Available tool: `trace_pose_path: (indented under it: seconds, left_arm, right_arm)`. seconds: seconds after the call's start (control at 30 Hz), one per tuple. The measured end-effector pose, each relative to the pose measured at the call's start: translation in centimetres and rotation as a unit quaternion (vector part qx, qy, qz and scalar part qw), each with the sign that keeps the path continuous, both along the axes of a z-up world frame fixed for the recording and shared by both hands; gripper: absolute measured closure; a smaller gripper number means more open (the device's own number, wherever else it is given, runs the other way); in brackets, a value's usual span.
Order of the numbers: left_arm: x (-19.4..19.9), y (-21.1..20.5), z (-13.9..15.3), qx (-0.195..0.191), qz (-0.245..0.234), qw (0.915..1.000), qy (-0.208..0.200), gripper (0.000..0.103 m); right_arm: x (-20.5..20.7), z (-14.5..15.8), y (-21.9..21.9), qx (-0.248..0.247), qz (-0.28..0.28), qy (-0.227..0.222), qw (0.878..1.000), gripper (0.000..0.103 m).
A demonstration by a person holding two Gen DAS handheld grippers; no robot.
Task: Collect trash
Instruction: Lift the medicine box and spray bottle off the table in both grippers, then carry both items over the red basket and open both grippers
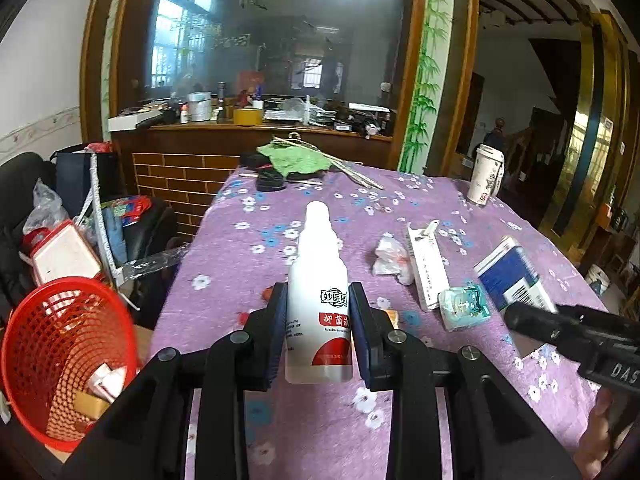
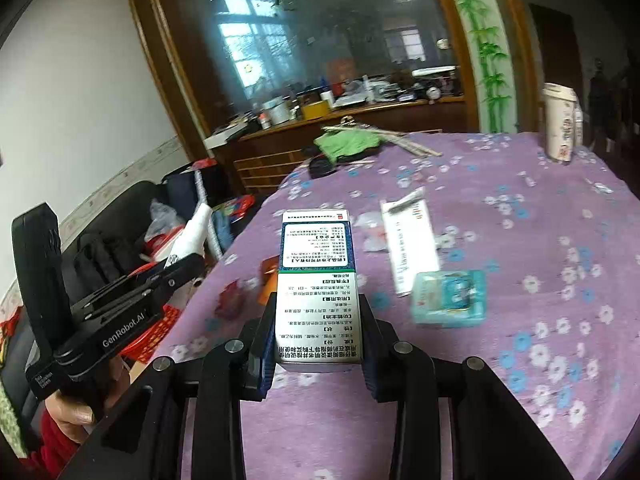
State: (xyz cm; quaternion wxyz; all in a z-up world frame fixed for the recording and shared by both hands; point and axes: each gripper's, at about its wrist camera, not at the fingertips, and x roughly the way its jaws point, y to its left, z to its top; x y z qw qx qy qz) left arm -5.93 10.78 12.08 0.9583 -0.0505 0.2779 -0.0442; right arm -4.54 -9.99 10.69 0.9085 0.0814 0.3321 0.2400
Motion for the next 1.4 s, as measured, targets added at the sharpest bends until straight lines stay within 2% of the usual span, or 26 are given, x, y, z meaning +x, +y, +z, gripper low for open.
trace_pose_path:
  seconds: [0.17, 0.43, 0.6, 0.83, 1.1, 1.3, 1.33, 1.37, 1.4]
  left_arm:
    - [-1.6, 2.5, 0.5, -0.005, 0.022, 0.9997, 0.003, 0.074]
    - [-4.9, 9.0, 0.9, -0.013, 0.08, 0.9967, 0.005, 0.074]
    - [-6.7, 14.1, 0.7, -0.016, 0.131, 0.9912, 0.007, 0.074]
    - [-8.1, 19.4, -0.3, -0.019, 0.18, 0.9833, 0.021, 0.074]
    - [-8.1, 22.1, -1.3, -0.027, 0.199, 0.9792, 0.03, 0.074]
    - [-7.5, 23.7, -1.7, -0.029, 0.213, 0.976, 0.031, 0.074]
    - [-7.4, 23.8, -1.7, -0.029, 0.215, 0.9757, 0.031, 0.069]
    - [-7.4, 23.8, -1.7, -0.029, 0.215, 0.9757, 0.031, 0.057]
    - [-7.4, 23.8, -1.6, -0.029, 0.217, 0.9752, 0.028, 0.051]
  right_arm:
    - [-0.4, -0.1, 3.1, -0.005, 0.04, 0.01, 0.999, 0.066]
    - [-0.7, -0.1, 9.4, -0.011, 0.121, 0.033, 0.992, 0.066]
    - [-0.7, 0.6, 13.9, -0.015, 0.168, 0.043, 0.985, 0.066]
    - [-0.8, 1.7, 20.3, -0.031, 0.221, 0.035, 0.974, 0.066]
    - [0.7, 1.1, 26.8, -0.048, 0.248, 0.038, 0.967, 0.065]
    - [3.1, 0.2, 30.1, -0.035, 0.253, 0.057, 0.965, 0.064]
    - [3.4, 0.2, 30.5, -0.028, 0.254, 0.053, 0.965, 0.061]
    - [3.6, 0.1, 30.8, -0.024, 0.259, 0.052, 0.964, 0.057]
    - [3.7, 0.1, 30.9, -0.025, 0.257, 0.051, 0.965, 0.053]
